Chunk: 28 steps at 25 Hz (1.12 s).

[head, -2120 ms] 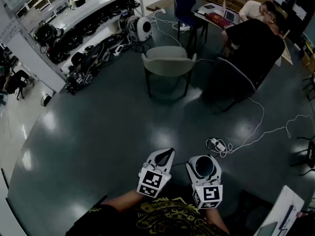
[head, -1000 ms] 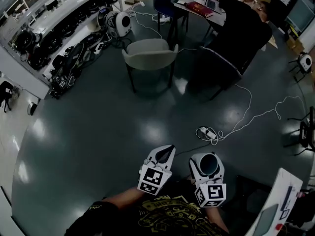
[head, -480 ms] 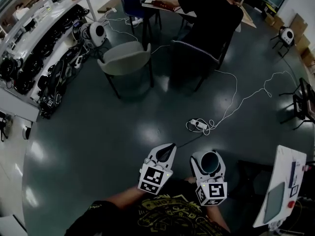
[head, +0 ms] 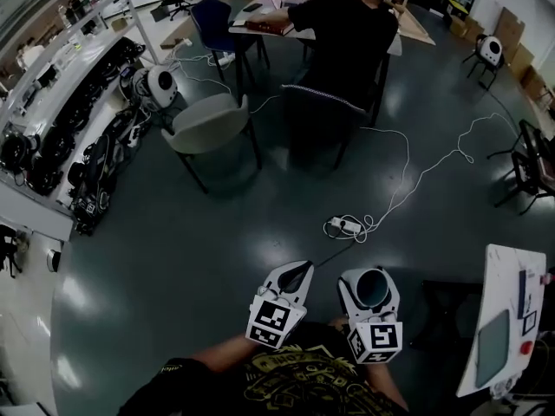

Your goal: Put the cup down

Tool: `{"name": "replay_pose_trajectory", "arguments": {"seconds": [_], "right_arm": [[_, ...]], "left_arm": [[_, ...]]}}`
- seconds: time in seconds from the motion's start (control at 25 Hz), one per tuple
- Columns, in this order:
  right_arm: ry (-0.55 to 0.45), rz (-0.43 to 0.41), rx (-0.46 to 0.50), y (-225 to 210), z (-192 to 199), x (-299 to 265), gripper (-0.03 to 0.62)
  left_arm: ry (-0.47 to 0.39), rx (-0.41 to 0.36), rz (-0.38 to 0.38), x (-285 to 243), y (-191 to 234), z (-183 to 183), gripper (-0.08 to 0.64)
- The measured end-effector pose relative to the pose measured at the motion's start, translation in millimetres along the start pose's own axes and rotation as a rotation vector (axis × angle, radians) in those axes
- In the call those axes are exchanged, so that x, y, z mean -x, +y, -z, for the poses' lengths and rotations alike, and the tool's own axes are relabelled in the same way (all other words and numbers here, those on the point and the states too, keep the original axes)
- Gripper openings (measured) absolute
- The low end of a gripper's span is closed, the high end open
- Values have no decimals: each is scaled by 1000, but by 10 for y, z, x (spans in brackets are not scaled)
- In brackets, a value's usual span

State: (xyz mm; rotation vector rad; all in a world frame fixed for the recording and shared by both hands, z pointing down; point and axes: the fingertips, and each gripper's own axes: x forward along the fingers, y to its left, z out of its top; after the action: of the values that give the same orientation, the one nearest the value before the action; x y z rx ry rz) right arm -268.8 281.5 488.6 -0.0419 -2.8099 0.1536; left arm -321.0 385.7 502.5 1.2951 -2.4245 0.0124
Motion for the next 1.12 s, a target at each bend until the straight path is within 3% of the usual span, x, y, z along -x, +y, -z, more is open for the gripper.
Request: {"name": "replay_pose_trajectory", "arguments": {"seconds": [0.6,1.12], "right_arm": [[-24,137,-69,-655,164,604,379],[-65,187,-139,-1240,215,1070,379]], "left_arm": [[41,-63,135,-354,-800,4,9],[71,-113,185,-618,-1510,-42,9]]}}
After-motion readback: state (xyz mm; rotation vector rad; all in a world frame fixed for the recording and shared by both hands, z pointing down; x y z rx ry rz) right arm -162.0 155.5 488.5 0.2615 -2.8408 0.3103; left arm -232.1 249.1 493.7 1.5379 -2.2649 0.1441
